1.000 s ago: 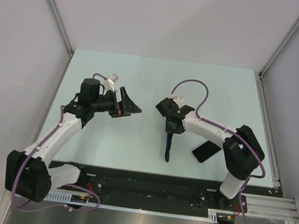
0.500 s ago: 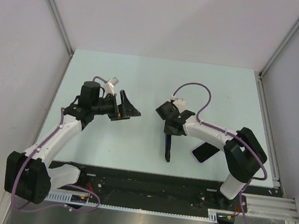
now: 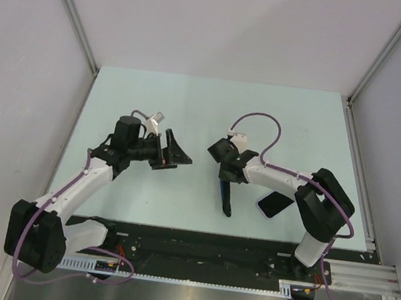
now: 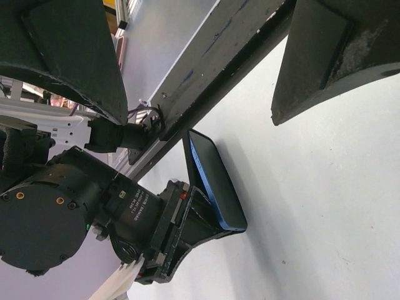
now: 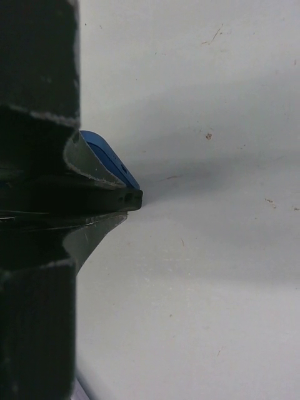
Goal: Take the phone out of the phone case
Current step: Remove the phone case from the phone.
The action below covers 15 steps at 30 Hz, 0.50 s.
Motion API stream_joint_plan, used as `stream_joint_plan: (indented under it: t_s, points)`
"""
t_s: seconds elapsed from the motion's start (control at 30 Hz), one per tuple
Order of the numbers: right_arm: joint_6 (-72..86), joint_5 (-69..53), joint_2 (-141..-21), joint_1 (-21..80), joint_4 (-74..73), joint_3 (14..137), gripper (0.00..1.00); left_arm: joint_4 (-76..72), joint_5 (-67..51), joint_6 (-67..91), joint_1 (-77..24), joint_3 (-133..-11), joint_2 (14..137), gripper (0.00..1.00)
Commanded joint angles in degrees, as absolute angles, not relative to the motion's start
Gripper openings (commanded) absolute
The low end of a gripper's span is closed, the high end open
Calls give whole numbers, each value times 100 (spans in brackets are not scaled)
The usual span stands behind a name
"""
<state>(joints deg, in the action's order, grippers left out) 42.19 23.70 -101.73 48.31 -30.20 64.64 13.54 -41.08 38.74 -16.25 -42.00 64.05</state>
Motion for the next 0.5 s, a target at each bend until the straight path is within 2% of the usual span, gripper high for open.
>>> stream_joint_plan:
  t_s: [0.0, 0.03, 0.1, 0.3, 0.47]
  points:
    - [4280, 1591, -11179, 4869, -3498, 5582, 17, 915, -3947, 4121, -1959, -4105, 6363, 100]
    - [4263, 1565, -11197, 4852, -3385, 5529, 14, 862, -3885, 4166, -2047, -4061, 6398, 100]
    - [4245, 1433, -11224, 4782, -3261, 5397, 0, 616, -3824, 4323, -2362, -4008, 6574, 100]
    - [4219, 1169, -11066, 4728, -2865, 5265, 0, -438, -3709, 5017, -3110, -3788, 7443, 98]
    - [4219, 1160, -10916, 4729, -2821, 5273, 0, -861, -3639, 5343, -3129, -3770, 7945, 96]
